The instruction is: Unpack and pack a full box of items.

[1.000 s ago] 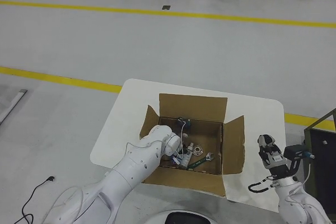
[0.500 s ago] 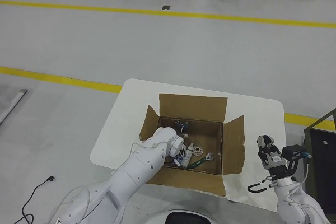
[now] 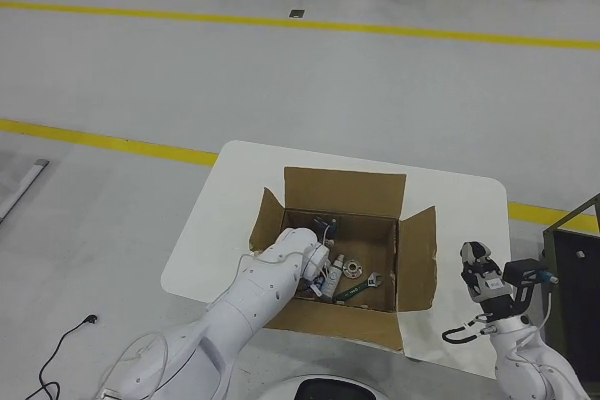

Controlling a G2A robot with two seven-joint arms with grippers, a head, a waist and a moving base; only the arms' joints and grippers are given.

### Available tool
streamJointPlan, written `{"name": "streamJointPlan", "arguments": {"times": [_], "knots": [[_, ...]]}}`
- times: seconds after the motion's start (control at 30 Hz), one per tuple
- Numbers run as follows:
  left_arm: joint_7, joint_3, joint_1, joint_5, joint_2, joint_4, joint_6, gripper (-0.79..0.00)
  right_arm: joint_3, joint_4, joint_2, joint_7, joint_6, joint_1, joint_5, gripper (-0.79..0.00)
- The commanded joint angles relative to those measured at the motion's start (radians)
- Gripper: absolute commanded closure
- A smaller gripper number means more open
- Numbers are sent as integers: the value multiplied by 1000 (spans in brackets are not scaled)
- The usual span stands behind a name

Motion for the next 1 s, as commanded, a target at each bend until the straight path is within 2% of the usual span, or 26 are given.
{"name": "streamJointPlan", "arguments": {"times": [0.0,0.13,0.33,0.37,0.4,0.43,0.5,0.6,0.77,0.83,0.87,0.9,0.97], "knots": [[3,0,-2,-1,-7,13,-5,-606,1,1,-1,-1,-1,0,-1,0],[16,2,-2,0,-20,39,-18,-600,2,3,-3,3,-2,0,-2,0],[41,4,-4,4,-39,86,-30,-526,3,3,-5,5,-6,2,-3,0],[43,3,-5,2,-42,94,-31,-483,4,3,-6,6,-7,3,-3,0],[46,2,-6,-1,-45,99,-34,-369,4,1,-6,7,-8,3,-4,0],[49,1,-8,-2,-47,106,-37,-317,5,0,-6,8,-10,4,-2,0],[58,0,-11,1,-52,116,-45,0,7,-5,-7,8,-16,4,1,0],[73,-3,-15,1,-58,126,-60,0,10,-12,-8,13,-42,5,34,0],[77,-24,-33,-17,-59,117,-98,0,34,-26,-8,53,-140,7,200,-15],[68,-39,-44,-29,-54,104,-111,0,50,-36,-7,97,-179,5,273,-320],[61,-46,-48,-32,-51,94,-117,0,60,-42,-6,116,-193,5,315,-576],[54,-54,-52,-36,-47,80,-123,0,69,-47,-5,139,-204,4,354,-785],[32,-70,-57,-40,-37,47,-131,0,78,-57,-3,198,-230,1,457,-785]]}}
